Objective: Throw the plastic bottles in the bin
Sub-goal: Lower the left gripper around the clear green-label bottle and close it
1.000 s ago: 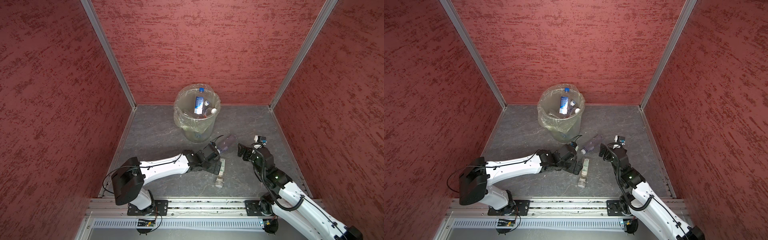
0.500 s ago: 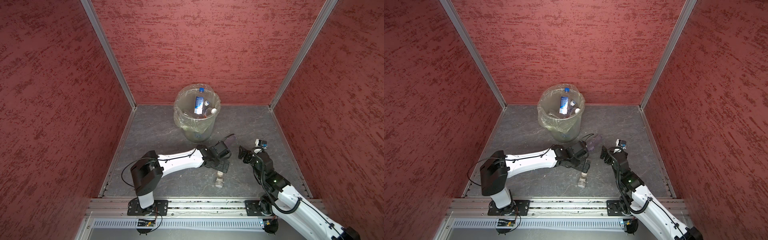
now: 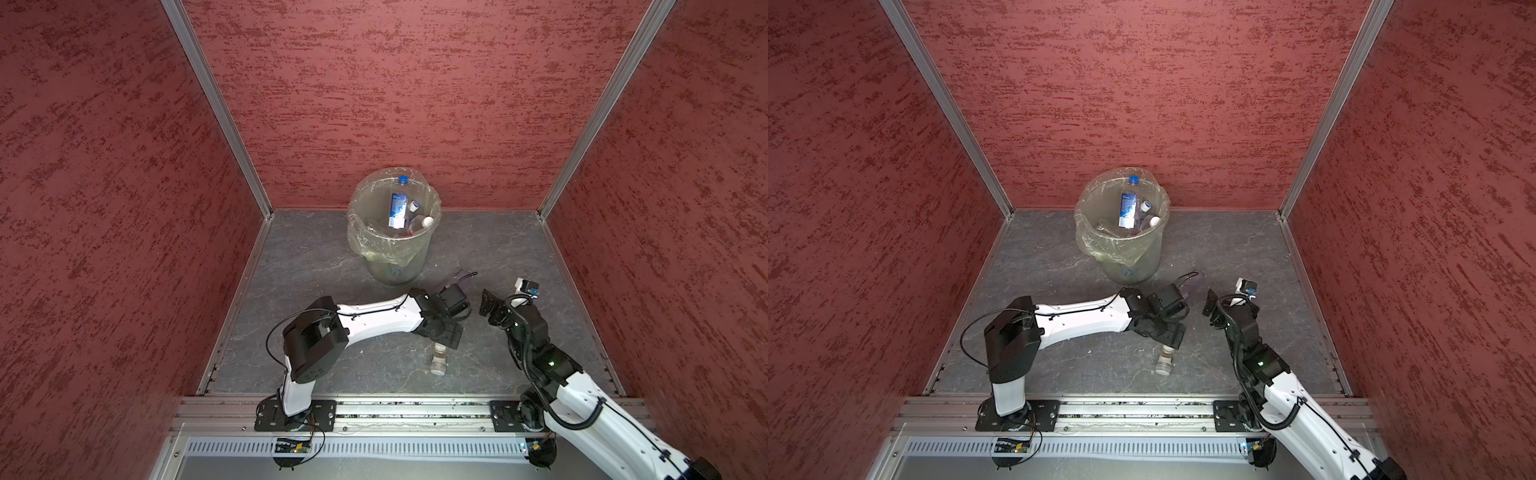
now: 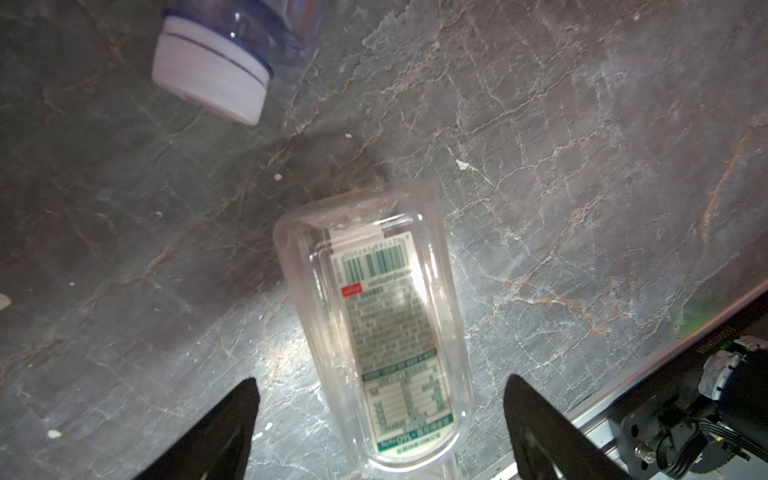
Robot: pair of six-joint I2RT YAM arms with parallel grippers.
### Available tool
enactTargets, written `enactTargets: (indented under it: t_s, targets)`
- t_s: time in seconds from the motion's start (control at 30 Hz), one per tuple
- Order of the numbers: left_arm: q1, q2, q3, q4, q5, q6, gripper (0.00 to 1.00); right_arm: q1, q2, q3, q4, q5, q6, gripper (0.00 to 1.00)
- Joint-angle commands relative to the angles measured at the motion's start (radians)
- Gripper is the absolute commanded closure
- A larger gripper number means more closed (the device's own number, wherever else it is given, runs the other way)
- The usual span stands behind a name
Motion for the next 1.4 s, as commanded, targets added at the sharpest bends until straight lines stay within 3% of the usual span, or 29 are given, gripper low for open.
enactTargets:
  t_s: [0.0, 0.63, 0.87, 1.37]
  targets:
    - [-0.001, 0.046, 0.054, -0.029, 0.027, 0.003, 0.09, -0.006, 0.004, 0.032, -0.003, 0.044, 0.019, 0.01]
    - [0.012, 0.149, 0.126, -0.109, 0.003, 0.001, 0.15, -0.006, 0.052, 0.044, -0.004, 0.066, 0.029, 0.01]
    - [0.017, 0.187, 0.166, -0.174, -0.024, 0.025, 0.23, -0.006, 0.058, 0.044, 0.0, 0.069, 0.029, 0.01]
    - [0.026, 0.218, 0.175, -0.198, -0.014, 0.048, 0.3, -0.006, 0.078, 0.048, 0.007, 0.069, 0.029, 0.01]
